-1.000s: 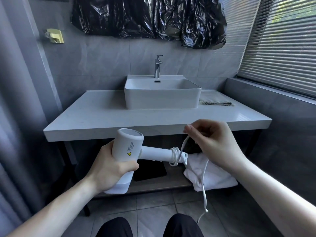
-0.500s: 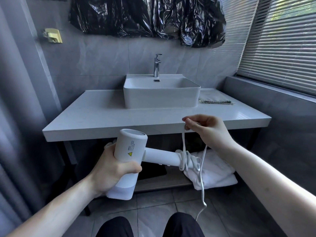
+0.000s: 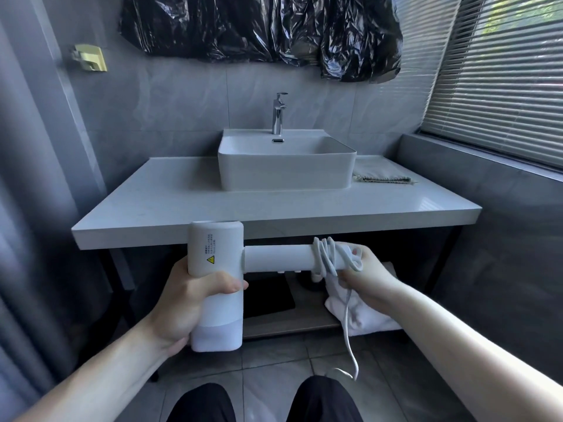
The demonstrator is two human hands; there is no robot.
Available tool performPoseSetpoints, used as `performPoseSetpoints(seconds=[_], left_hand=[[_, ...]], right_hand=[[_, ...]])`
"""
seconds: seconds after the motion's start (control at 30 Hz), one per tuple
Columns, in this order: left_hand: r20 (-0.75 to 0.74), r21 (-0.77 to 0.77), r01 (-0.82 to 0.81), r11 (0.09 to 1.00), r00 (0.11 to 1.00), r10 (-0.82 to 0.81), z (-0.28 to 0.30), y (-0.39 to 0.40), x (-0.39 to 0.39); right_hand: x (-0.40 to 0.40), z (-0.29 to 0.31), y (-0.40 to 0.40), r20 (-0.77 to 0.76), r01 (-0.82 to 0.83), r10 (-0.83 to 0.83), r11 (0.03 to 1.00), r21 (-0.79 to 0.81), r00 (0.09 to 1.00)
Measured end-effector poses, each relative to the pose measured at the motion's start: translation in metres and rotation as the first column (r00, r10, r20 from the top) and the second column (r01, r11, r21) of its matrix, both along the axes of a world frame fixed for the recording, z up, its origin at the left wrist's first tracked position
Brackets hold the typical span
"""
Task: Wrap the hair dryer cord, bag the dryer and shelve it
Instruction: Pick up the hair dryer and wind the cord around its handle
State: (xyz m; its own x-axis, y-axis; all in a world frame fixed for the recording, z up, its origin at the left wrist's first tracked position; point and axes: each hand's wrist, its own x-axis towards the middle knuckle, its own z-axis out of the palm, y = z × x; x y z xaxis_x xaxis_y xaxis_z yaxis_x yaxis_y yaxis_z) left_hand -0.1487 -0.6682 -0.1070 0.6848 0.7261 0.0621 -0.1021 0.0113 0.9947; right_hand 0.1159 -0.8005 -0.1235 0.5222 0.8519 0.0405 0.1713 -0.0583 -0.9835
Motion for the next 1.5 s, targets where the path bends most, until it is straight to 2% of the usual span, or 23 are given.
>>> performPoseSetpoints(seconds=[0.07,0.13,0.37,0.6,0.87,0.97,1.2,1.37,1.5], left_hand=[[0.004,-0.021,-0.027,0.999,1.000,0.027,0.000,0.000,0.002],[0.017,-0.042,-0.053,0.998,0.998,0.054,0.002,0.000,0.005],[0.060,0.017,-0.236,0.972,0.970,0.234,0.008,0.017,0.012],[0.035,0.106,-0.269,0.957,0.963,0.267,0.000,0.024,0.013],[-0.006,0.162,-0.330,0.930,0.942,0.335,-0.008,0.034,0.010],[-0.038,0.171,-0.318,0.932,0.944,0.329,-0.012,0.035,0.009],[-0.137,0.243,-0.200,0.949,0.962,0.237,-0.018,0.033,0.007],[-0.156,0.280,-0.114,0.953,0.974,0.162,-0.016,0.032,-0.001],[-0.177,0.323,-0.059,0.944,0.977,0.122,-0.015,0.021,-0.002]], right_hand=[[-0.004,-0.014,0.004,-0.024,0.054,-0.054,0.998,-0.037,0.998],[-0.011,-0.026,0.007,-0.024,0.036,-0.037,0.999,-0.027,0.999],[-0.044,-0.035,-0.011,0.285,-0.051,0.074,0.995,-0.088,0.956],[-0.059,-0.015,-0.031,0.398,-0.014,0.037,0.998,-0.059,0.917],[-0.051,0.001,-0.043,0.397,-0.015,0.028,0.999,-0.035,0.917],[-0.051,0.011,-0.047,0.389,-0.050,0.048,0.999,-0.004,0.920],[-0.044,0.037,-0.041,0.465,-0.002,-0.021,0.999,0.048,0.885],[-0.031,0.045,-0.034,0.363,0.068,-0.104,0.992,0.111,0.926],[-0.028,0.048,-0.026,0.391,0.062,-0.097,0.993,0.100,0.915]])
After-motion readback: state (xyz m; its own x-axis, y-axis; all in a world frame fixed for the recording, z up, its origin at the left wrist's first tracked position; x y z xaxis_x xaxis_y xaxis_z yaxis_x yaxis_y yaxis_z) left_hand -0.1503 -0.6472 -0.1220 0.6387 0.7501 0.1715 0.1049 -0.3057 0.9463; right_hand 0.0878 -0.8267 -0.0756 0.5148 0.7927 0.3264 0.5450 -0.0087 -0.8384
